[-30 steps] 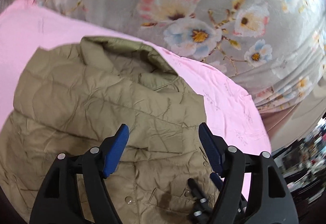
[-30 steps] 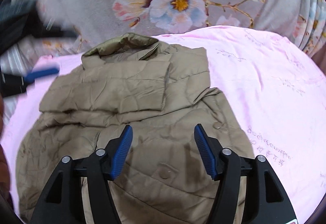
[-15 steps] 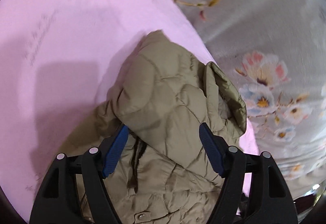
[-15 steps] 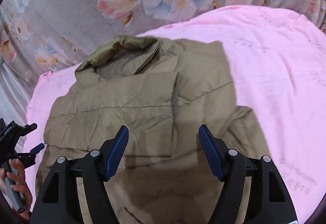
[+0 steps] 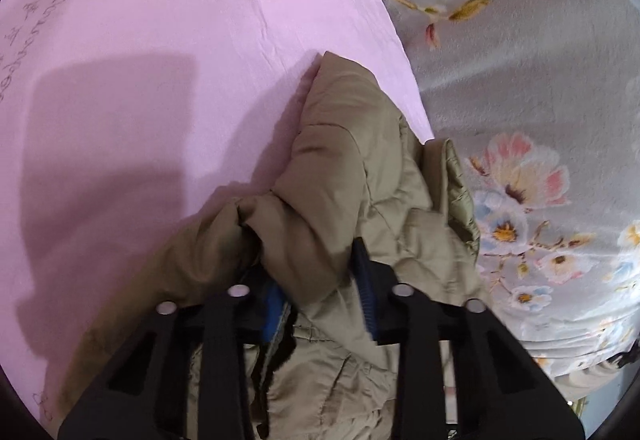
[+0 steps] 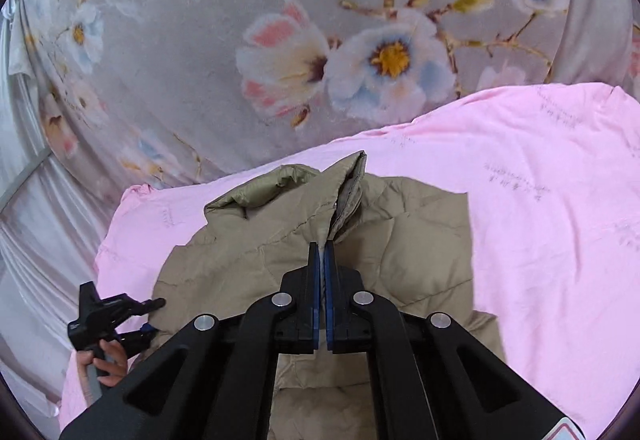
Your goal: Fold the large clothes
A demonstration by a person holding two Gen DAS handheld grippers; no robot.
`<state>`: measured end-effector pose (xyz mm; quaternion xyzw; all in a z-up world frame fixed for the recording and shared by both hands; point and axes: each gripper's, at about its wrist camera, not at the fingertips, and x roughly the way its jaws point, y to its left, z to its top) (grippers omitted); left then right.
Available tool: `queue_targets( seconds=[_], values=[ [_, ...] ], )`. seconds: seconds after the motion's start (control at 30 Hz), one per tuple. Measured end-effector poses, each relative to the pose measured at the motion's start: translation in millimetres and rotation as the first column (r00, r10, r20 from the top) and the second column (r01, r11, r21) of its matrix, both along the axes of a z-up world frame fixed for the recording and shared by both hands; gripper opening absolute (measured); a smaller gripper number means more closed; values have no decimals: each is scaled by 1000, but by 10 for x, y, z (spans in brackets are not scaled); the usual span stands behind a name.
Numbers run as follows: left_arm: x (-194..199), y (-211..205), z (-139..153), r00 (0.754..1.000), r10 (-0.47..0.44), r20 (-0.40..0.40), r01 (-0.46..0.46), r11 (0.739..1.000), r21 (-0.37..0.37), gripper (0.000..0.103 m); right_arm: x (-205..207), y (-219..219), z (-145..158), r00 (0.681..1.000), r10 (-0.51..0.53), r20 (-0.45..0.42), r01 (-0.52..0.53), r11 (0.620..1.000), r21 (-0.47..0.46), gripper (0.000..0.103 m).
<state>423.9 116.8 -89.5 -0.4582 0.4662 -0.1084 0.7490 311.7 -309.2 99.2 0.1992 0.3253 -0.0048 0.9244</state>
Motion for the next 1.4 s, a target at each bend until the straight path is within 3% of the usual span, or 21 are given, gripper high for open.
queue_targets(
  seconds=[0.1,0.13,0.23,0.33,0.47,0.6,0.7,0.73,0.8,0.83,0.9,1.0,1.23,1.3,1.33,1.4],
  values=[
    [-33,-96,118,1000,5,19,-8,990,140,13,-38,104,-174,997,-21,-71,10,990,-142,2],
    [-66,-151,201,999,-1,38,-7,975,221,11,-33,148,-321,993,-28,-114,7,983,-184,2],
    [-152,-269,310,998,-33,61,8,927,374,8,-43,178,-737,976,-52,-213,2,974,-227,2],
    [-199,-352,313,997,-61,55,27,880,474,8,-61,204,-1057,960,-52,-274,-9,976,-217,2],
    [-233,-483,291,994,-82,65,30,816,577,8,-77,277,-1130,957,-55,-286,-24,963,-267,3],
    [-321,-658,346,987,-131,88,31,707,706,11,-71,302,-1072,953,-54,-298,-40,953,-300,12],
    [-507,-759,539,976,-186,108,30,614,789,17,-229,259,-808,970,-92,-223,16,946,-324,24],
    [-606,-805,660,970,-206,133,11,579,815,24,-279,246,-689,977,-99,-187,35,948,-318,27],
    [-724,-902,871,953,-235,190,-32,547,836,37,-316,259,-450,988,-96,-123,57,956,-289,35],
    [-774,-996,1032,940,-251,232,-63,541,839,39,-286,294,-366,991,-82,-106,50,960,-275,35],
    [-763,-1187,1211,921,-285,267,-67,557,828,41,-166,428,-252,996,-40,-86,16,966,-257,35],
    [-608,-1461,1251,911,-316,267,-44,568,822,42,70,688,-312,995,11,-104,-38,963,-267,35],
    [-353,-1753,505,934,-338,113,92,535,840,42,376,935,-987,966,30,-256,-94,965,-243,29],
    [-403,-1739,316,931,-346,121,88,532,842,43,307,982,-1128,967,38,-252,-105,961,-258,28],
    [-463,-1767,251,922,-360,144,62,504,862,43,263,1017,-1167,970,40,-239,-108,954,-278,28],
    [-511,-1788,225,920,-361,153,50,493,868,43,202,1087,-1199,973,34,-227,-106,943,-315,28]
  ],
)
